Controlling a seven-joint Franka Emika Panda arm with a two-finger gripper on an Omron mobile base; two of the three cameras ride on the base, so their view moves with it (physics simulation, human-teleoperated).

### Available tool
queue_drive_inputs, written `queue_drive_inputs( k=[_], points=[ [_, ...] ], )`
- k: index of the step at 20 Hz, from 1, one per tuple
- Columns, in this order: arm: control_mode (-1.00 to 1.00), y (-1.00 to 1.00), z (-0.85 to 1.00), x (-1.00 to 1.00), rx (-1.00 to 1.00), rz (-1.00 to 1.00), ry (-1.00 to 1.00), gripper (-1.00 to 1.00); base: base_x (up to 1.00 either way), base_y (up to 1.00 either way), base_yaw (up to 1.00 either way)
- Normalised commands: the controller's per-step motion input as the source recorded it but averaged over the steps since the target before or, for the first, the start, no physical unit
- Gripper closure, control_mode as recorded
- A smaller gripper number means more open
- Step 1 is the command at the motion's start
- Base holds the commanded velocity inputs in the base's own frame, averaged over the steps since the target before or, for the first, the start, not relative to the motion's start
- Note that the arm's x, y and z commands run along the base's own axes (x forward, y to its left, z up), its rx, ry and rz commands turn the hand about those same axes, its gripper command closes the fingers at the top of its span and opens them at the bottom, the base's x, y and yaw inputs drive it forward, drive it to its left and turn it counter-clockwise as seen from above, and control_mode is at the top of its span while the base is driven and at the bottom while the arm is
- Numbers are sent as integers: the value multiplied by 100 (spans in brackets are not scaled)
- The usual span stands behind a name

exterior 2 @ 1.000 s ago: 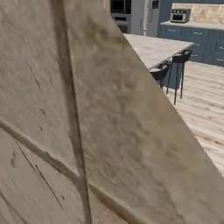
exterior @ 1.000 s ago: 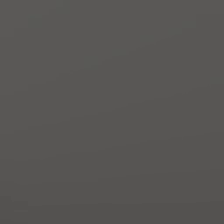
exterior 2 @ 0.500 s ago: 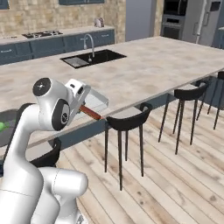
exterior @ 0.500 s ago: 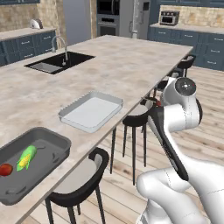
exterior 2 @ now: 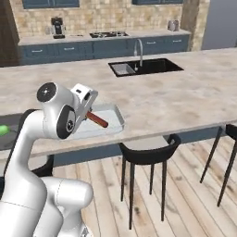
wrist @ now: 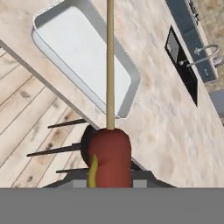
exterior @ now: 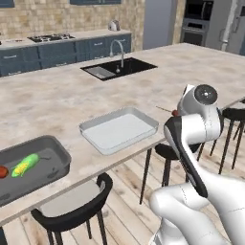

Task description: Place the cold items (apple and corn) from the fridge in one tupperware on the dining counter. Place the warm items (hot dog and kebab skewer) in the stove area in another tupperware.

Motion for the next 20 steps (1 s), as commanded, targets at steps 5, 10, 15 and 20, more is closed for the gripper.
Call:
queue_drive_inputs(
  k=[5,10,15,20],
  points=[
    [100,0,0,0,0,0,0,100,67,-50,58],
    [100,0,0,0,0,0,0,100,90,-23,55],
    [-100,-1,-7,20,0,5,12,100,80,-12,35],
    [-100,0,-60,92,-23,20,65,100,0,0,0]
  ],
)
